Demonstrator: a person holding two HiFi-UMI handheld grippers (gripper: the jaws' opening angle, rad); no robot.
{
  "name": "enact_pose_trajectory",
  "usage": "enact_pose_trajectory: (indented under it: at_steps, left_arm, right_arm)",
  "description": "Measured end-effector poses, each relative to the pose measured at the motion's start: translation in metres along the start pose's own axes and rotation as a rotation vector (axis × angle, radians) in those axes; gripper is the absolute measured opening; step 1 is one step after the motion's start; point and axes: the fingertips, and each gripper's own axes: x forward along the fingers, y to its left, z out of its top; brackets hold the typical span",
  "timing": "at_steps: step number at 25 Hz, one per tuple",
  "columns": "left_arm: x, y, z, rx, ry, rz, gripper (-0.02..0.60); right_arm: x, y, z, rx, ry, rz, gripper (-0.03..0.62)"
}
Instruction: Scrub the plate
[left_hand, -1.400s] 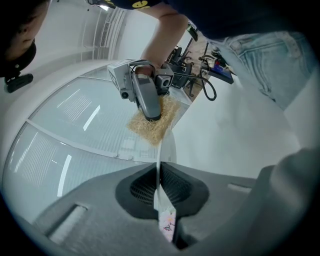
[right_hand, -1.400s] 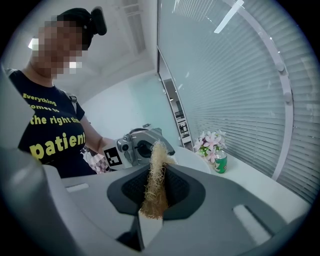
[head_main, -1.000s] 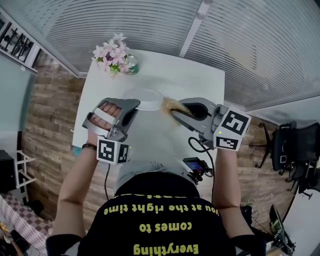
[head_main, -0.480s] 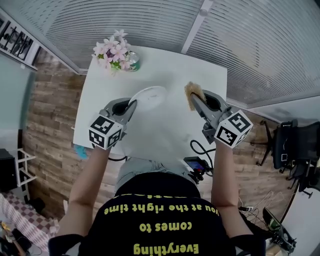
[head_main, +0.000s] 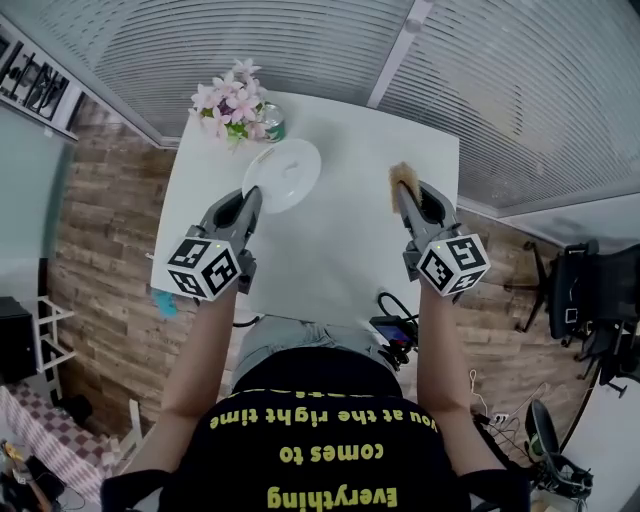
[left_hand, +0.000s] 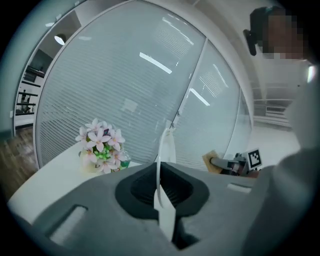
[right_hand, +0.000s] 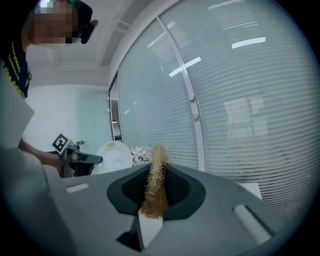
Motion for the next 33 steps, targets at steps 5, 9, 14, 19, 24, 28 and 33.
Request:
enact_pose_trajectory:
  at_steps: [5,9,14,19,24,28,33]
  left_arm:
    - [-0.012,0.009,0.013,0.062,-0.029,0.05,0.009]
    - [-0.024,0.011,0.019,0.067,-0.053,0.071,0.009]
    - [-0.033,0.01,0.021,0.156,-0.055,0.117,0.009]
    - [-0.037,0.006,0.016,0.204,-0.037,0.124,0.009]
    - [-0.04,0.006,0.012,0.202,-0.039,0.138,0.009]
    - [-0.043,0.006,0.011,0.209,-0.043,0.149,0.009]
    - [-0.046,0.005,0.011,0.217,-0.047,0.143,0.009]
  right_arm:
    - [-0.001,-0.005,0.0,-0.015,-0.011,-0.048,0.052]
    - [-0.006,-0.007,0.003,-0.024,-0.023,-0.066,0.052]
    - [-0.011,-0.004,0.001,-0.037,-0.019,-0.067,0.052]
    - [-0.011,0.001,-0.001,-0.042,-0.013,-0.06,0.051]
    - [-0.011,0.007,0.0,-0.058,-0.01,-0.044,0.051]
    - [-0.011,0.01,0.001,-0.071,-0.009,-0.039,0.051]
    - [-0.009,0.016,0.003,-0.074,-0.016,-0.029,0.051]
